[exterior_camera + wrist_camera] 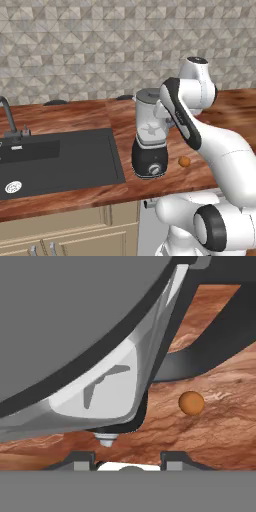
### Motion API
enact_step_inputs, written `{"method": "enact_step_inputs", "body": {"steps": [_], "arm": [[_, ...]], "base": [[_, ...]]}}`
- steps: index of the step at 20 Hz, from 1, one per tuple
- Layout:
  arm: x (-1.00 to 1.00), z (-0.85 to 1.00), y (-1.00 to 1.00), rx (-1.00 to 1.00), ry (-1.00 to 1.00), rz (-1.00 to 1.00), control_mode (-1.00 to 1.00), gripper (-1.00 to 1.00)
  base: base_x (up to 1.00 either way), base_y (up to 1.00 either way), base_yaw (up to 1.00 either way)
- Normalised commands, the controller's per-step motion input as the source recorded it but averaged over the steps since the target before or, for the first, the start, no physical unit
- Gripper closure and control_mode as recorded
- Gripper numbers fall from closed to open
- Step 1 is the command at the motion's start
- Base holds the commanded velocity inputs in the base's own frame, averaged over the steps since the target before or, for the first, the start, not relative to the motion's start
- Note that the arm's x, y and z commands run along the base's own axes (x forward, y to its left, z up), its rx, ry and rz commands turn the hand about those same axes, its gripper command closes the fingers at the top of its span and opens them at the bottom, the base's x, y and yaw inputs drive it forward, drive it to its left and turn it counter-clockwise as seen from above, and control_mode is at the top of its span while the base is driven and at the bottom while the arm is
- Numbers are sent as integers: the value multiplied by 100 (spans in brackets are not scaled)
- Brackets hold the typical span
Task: Open the blender lid, put the tangerine in the blender, close the lid, and start the blender.
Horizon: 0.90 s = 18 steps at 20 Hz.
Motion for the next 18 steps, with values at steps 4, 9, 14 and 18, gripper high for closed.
{"method": "enact_step_inputs", "body": {"steps": [4, 9, 14, 18], "arm": [[-20, 1, 8, -3, -8, 0, -100, -100], [-74, 8, 10, -14, -37, -3, -100, -100], [-36, 75, 5, -3, -27, -8, -100, -100], [8, 100, 14, 0, -15, -2, -100, -100]], "base": [[0, 0, 0], [0, 0, 0], [0, 0, 0], [0, 0, 0]]}}
